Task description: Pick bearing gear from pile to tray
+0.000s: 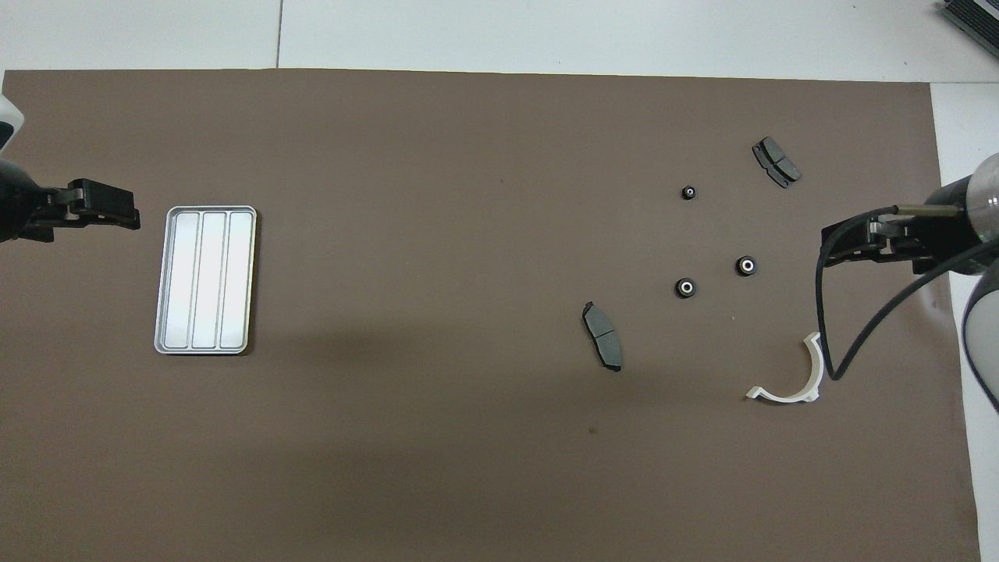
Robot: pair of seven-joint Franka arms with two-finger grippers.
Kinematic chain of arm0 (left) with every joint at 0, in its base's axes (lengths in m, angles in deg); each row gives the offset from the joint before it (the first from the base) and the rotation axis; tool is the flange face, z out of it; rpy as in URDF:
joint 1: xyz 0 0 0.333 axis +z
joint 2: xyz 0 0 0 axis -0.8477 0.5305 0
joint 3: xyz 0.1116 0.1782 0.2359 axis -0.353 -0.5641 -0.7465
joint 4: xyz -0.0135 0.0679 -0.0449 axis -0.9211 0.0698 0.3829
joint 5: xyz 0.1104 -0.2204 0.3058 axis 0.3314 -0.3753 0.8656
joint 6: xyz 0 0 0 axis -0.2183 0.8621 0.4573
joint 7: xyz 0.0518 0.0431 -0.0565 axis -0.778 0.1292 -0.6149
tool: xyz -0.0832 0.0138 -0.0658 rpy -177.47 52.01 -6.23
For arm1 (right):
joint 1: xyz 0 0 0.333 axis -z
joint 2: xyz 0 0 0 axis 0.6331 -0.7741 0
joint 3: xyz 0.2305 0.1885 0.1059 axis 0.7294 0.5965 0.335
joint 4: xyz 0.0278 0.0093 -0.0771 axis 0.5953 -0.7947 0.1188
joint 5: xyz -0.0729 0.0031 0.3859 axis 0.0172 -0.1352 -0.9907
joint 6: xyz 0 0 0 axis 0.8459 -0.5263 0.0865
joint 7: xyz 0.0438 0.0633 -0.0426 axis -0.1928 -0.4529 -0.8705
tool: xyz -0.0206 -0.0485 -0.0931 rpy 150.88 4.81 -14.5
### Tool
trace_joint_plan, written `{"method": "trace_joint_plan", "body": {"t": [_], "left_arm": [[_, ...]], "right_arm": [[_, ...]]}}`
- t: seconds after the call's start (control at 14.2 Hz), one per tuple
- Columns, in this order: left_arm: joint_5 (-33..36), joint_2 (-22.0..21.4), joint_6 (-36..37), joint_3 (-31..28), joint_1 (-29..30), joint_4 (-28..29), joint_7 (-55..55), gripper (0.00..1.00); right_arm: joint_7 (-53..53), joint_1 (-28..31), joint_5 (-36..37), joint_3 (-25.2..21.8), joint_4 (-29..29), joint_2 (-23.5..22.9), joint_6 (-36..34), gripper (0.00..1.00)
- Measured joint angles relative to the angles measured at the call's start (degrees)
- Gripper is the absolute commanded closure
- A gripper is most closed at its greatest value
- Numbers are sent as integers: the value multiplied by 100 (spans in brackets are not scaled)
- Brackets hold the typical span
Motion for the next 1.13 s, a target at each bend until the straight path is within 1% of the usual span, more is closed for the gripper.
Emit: {"method": "trace_joint_plan", "body": {"t": [0.85, 0.99, 1.13], "left_arm": [[0, 0, 0, 0, 0, 0, 0, 0], [0, 0, 0, 0, 0, 0, 0, 0], [0, 0, 0, 0, 0, 0, 0, 0]], "right_arm": [[-104, 15, 0, -13, -10, 11, 49, 0], [-256, 80, 0, -24, -133, 11, 288, 0], [-437, 223, 0, -38, -448, 0, 730, 0]]}}
